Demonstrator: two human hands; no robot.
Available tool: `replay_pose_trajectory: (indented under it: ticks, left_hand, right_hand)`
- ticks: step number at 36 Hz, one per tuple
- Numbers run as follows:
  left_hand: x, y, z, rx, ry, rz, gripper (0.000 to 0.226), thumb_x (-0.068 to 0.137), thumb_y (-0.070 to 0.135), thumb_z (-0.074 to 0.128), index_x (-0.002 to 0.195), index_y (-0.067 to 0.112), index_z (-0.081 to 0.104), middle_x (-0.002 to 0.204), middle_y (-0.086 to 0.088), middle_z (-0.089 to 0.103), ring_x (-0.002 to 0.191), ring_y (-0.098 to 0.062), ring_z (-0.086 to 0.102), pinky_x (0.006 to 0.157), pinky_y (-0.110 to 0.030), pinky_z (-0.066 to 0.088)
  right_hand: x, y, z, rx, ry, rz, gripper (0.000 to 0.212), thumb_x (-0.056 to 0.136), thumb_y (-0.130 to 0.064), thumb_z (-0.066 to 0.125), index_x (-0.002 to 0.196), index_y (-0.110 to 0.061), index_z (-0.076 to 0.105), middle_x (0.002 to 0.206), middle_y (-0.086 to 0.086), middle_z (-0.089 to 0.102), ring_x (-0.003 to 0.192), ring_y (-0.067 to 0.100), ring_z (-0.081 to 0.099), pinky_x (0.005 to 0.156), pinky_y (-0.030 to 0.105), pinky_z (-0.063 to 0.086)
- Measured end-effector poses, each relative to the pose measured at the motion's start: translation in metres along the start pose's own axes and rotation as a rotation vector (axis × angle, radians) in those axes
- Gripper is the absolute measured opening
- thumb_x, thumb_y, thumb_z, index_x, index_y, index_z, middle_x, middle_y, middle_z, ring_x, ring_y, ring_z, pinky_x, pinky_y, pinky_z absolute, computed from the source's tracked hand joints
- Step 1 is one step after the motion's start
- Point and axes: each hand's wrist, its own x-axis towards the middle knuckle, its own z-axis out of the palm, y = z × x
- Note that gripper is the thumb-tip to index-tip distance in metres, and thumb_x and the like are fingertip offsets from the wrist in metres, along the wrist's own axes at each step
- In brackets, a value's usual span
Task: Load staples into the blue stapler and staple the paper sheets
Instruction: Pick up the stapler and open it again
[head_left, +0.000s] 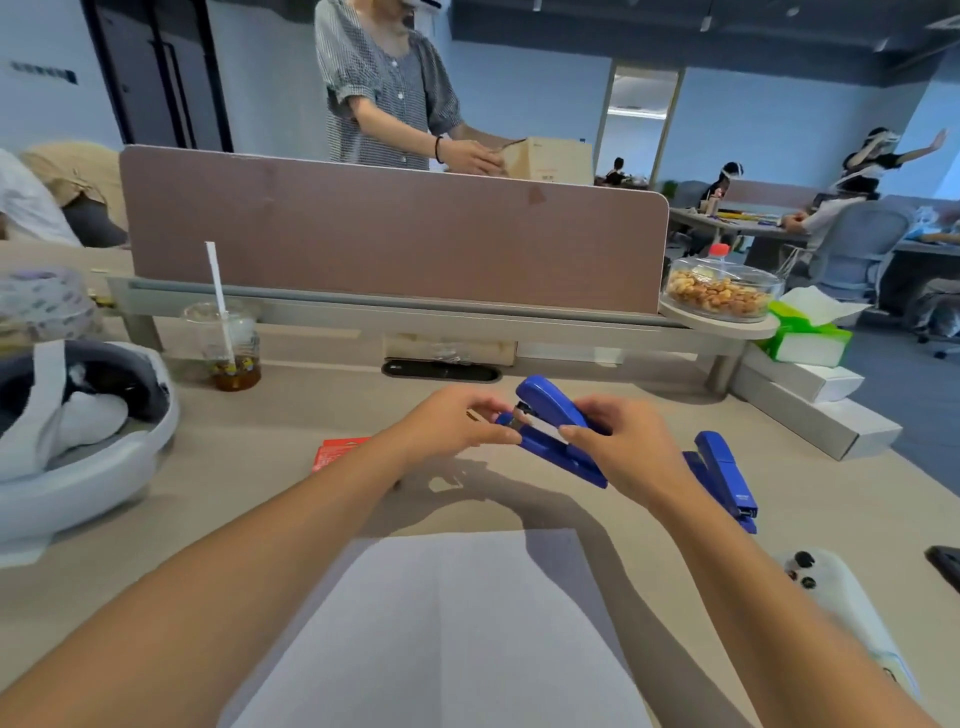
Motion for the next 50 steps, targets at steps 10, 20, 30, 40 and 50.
replay_pose_trajectory:
  ticks: [10,20,30,40,50]
  left_hand:
    - [-0.105,-0.031,-0.02,0.02,0.298,-0.033,0.024,0.076,0.029,0.083,0.098,0.031,0.074,0.07,0.013,0.064,0.06,0.005,0.052,0.06,-0.007,0.043]
    - [-0.16,-0.062,-0.012,-0.034,0.217,-0.138,0.025,0.069,-0.001,0.086,0.09,0.009,0.078,0.075,0.013,0.066,0.07,-0.001,0.068,0.065,-0.022,0.059]
    - [-0.154,-0.079,-0.013,0.102,0.258,-0.189,0.03,0.054,0.033,0.094,0.079,0.028,0.078,0.083,0.016,0.07,0.08,0.002,0.067,0.078,-0.018,0.055]
    - [-0.153,-0.082,-0.014,0.05,0.256,-0.177,0.03,0.056,0.022,0.096,0.072,0.031,0.072,0.083,0.015,0.066,0.078,0.008,0.062,0.061,-0.002,0.044]
    - [-0.149,-0.085,-0.014,0.085,0.247,-0.17,0.03,0.056,0.024,0.096,0.074,0.032,0.074,0.088,0.013,0.066,0.081,-0.003,0.064,0.063,-0.006,0.041]
  right_hand:
    - [-0.038,-0.031,0.05,0.284,-0.113,-0.091,0.012,0.083,-0.019,0.072,0.094,-0.022,0.074,0.078,-0.006,0.073,0.072,0.012,0.068,0.068,0.024,0.054]
    - [-0.062,-0.027,0.092,0.314,-0.235,-0.165,0.015,0.084,-0.018,0.071,0.099,-0.023,0.073,0.089,-0.009,0.073,0.08,0.01,0.066,0.075,0.022,0.052]
    - [-0.064,-0.023,0.103,0.58,-0.239,-0.084,0.019,0.087,-0.01,0.067,0.099,-0.024,0.072,0.094,-0.001,0.074,0.09,0.023,0.068,0.088,0.043,0.055]
    - [-0.064,-0.014,0.089,0.92,-0.264,0.04,0.023,0.09,0.001,0.06,0.11,-0.008,0.068,0.106,0.008,0.074,0.107,0.021,0.068,0.083,0.027,0.056]
    - [-0.054,-0.009,0.056,0.606,-0.33,-0.112,0.026,0.083,0.007,0.069,0.106,-0.005,0.066,0.1,0.011,0.075,0.098,0.022,0.071,0.085,0.03,0.057]
